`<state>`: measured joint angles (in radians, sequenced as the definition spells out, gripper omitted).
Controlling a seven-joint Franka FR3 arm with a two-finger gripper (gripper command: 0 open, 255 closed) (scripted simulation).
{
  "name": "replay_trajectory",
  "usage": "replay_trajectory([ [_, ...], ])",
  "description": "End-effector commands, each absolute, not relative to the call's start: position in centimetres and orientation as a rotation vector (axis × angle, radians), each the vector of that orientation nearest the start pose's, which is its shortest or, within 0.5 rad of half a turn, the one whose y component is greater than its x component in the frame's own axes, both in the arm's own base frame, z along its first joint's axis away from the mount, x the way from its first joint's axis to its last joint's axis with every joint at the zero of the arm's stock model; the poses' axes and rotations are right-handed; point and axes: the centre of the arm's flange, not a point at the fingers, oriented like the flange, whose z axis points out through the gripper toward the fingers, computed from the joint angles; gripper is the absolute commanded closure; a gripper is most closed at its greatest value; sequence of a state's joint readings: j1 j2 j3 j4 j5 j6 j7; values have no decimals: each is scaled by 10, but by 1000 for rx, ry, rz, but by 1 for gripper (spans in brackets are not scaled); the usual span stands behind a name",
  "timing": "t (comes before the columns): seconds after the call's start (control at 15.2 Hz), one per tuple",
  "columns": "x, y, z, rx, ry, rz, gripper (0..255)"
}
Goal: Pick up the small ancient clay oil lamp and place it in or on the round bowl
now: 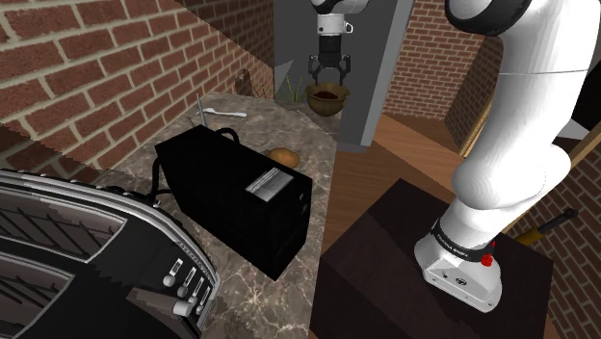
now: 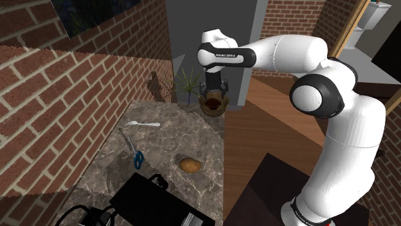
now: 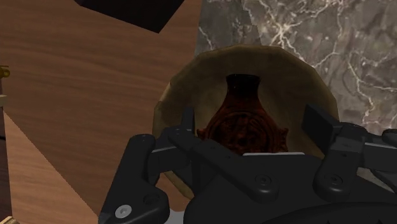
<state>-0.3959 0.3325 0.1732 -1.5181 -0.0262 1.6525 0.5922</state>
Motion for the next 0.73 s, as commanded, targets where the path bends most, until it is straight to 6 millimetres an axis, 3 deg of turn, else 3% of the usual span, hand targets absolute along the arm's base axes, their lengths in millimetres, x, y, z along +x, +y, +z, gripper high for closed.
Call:
replay_trajectory([
  [0.0,618,-156,458,-2876,1240,307,0],
  [0.07,618,-156,458,-2876,1240,307,0],
  [0.33,627,-160,507,-2876,1240,307,0],
  [0.66,627,-160,507,-2876,1240,307,0],
])
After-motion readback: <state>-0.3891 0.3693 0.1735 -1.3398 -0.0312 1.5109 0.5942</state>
